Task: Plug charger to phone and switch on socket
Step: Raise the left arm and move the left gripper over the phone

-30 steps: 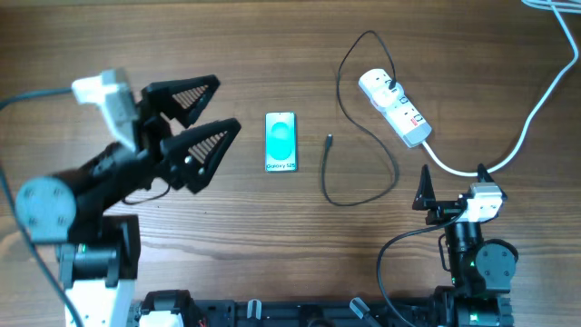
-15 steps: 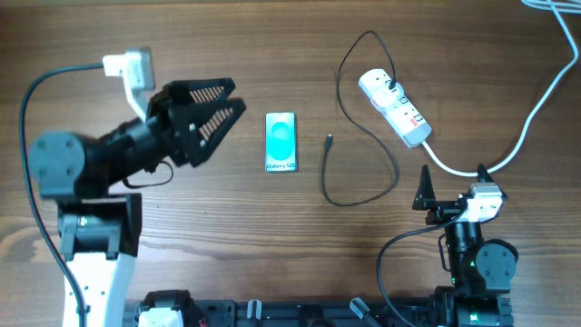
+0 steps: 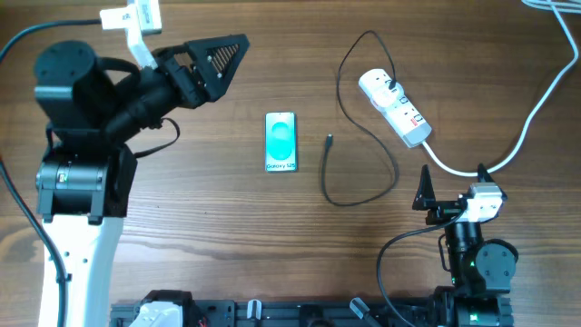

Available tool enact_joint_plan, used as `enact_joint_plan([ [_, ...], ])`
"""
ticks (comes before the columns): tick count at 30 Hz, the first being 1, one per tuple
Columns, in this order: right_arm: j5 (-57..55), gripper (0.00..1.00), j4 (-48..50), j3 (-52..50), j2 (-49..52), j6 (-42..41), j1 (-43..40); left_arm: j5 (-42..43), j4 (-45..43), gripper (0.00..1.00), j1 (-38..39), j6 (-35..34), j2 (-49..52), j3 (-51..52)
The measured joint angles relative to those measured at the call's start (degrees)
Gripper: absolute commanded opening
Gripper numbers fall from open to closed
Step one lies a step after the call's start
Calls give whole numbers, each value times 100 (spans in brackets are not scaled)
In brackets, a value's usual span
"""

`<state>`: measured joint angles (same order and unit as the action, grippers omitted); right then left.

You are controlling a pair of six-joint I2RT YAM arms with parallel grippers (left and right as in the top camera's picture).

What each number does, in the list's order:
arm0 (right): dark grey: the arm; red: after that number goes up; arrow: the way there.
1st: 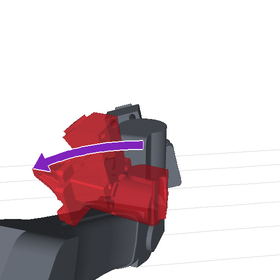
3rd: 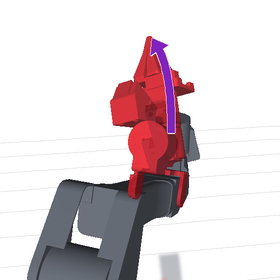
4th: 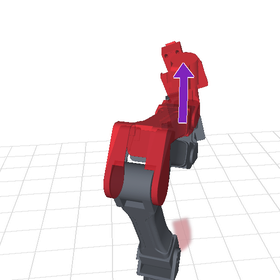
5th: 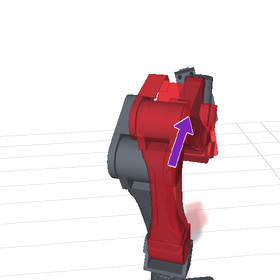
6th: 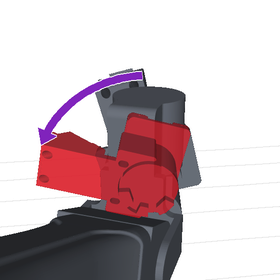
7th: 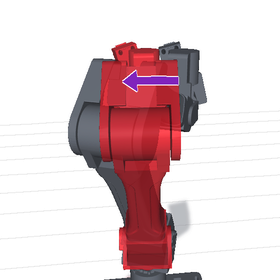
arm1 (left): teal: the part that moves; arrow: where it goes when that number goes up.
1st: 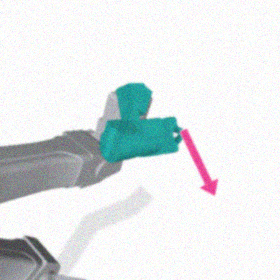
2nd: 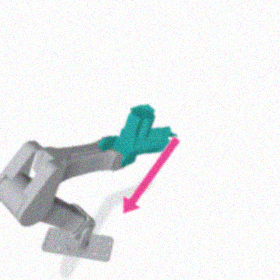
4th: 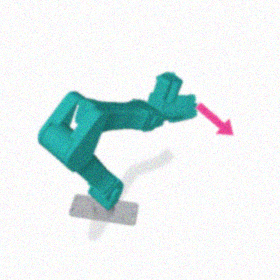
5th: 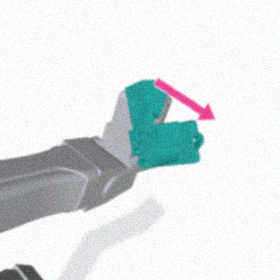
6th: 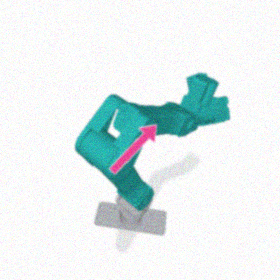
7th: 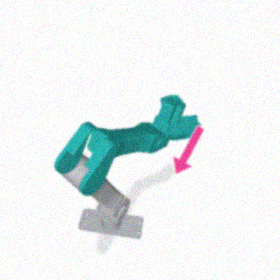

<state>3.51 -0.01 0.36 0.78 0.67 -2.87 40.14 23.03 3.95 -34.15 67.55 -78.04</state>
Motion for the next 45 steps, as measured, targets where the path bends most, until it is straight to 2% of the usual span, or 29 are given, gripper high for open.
enact_joint_plan([
  [5,0,100,0,0,0,0,0,-1523,1475,100,372,787,313,-426],
  [7,0,100,2,0,0,0,0,-1893,1941,99,525,975,492,-686],
  [10,0,100,0,0,0,0,0,-2557,2988,99,894,1316,1084,-1604],
  [14,0,100,0,0,0,0,0,-3032,4406,99,1272,1530,2013,-3025],
  [18,0,100,0,0,0,0,0,-3436,5589,100,1591,1600,3027,-4266],
  [20,0,100,0,0,0,0,0,-3665,5873,100,1700,1611,3394,-4485],
  [26,0,100,0,0,0,0,0,-4033,5923,100,1939,1631,4258,-4535],
  [33,0,100,0,0,0,0,0,-3751,5882,100,2131,1598,4424,-4538],
  [40,0,100,0,0,0,0,0,-3768,5941,100,2155,1025,4522,-4559],
  [45,0,100,0,0,0,0,0,-3882,6120,100,2243,772,5027,-4588],
])
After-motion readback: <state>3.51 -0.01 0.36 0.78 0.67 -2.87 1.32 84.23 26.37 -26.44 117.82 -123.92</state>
